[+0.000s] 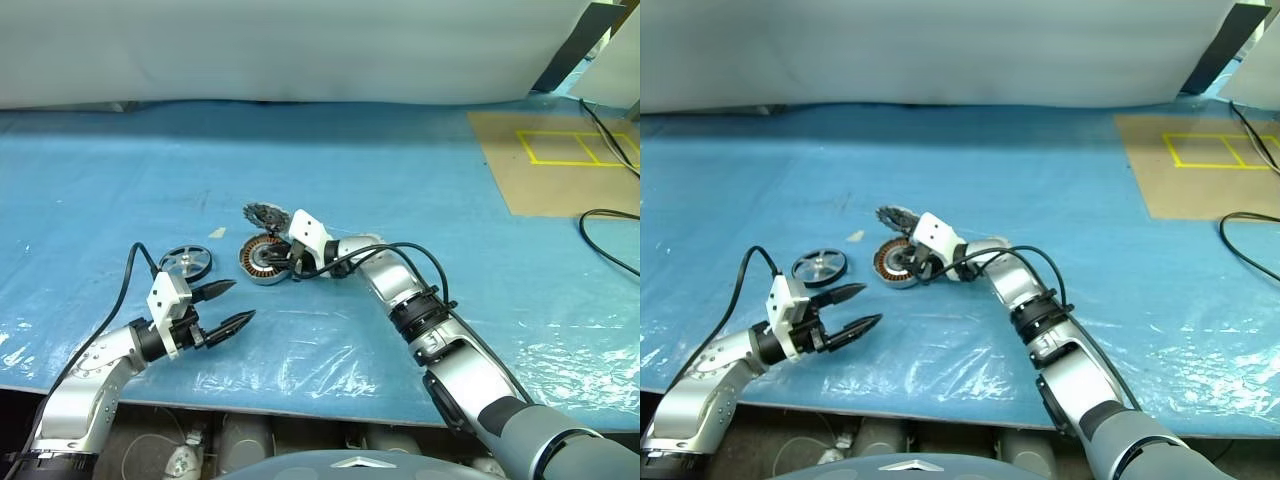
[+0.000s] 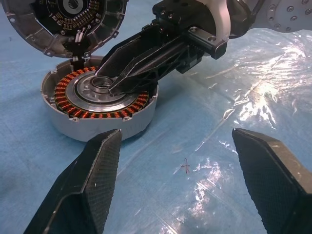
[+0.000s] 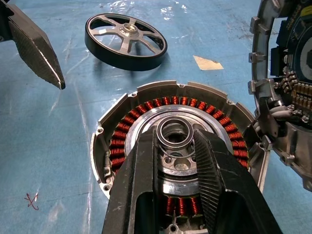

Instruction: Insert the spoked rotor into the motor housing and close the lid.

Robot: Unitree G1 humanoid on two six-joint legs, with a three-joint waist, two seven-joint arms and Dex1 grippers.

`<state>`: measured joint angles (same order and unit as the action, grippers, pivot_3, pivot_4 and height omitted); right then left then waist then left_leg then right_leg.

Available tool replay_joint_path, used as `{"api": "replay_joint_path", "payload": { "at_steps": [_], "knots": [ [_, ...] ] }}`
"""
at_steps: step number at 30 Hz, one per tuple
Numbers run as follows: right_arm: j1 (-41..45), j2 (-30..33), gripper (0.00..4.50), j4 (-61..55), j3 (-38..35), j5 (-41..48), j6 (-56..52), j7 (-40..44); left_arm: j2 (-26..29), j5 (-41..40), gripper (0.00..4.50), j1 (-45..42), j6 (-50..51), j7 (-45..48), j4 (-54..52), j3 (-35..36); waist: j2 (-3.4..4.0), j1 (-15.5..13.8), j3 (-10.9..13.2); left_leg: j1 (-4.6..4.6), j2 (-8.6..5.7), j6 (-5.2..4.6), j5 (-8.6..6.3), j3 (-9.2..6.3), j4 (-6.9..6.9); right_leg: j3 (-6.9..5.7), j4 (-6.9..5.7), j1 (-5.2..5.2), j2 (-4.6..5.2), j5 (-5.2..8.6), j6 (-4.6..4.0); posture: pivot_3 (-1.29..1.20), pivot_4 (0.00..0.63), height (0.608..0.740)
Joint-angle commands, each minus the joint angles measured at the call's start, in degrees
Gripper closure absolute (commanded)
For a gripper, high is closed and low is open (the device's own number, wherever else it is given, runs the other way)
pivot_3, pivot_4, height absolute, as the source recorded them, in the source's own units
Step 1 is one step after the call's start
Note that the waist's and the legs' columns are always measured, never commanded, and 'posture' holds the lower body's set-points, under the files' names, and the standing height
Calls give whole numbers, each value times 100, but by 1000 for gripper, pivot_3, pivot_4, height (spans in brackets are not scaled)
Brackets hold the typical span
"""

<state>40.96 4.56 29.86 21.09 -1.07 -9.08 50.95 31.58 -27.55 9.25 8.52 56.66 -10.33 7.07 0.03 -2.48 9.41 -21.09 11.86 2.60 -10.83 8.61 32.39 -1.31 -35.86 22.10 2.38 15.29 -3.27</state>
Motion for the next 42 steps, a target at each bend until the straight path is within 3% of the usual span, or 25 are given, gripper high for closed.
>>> {"api": "replay_joint_path", "payload": {
  "at_steps": [1,19,42],
  "knots": [
    [45,-8,3844,-65,-47,12,47,-8,7,18,697,-36,-143,6,-39,39,0,1,0,0,0,0,0,0,0,0,0,0,0,0,0,0,150,740],
    [119,-7,3844,-392,-247,254,-145,49,-38,68,697,-18,-174,-9,-11,-7,0,-1,0,-1,0,0,0,0,0,0,0,1,0,0,0,0,150,740],
    [68,41,3844,16,-5,-140,130,-29,-76,109,697,19,-156,-81,-70,-42,0,2,0,1,0,0,0,0,0,0,0,0,0,0,0,0,150,740]
  ]
}}
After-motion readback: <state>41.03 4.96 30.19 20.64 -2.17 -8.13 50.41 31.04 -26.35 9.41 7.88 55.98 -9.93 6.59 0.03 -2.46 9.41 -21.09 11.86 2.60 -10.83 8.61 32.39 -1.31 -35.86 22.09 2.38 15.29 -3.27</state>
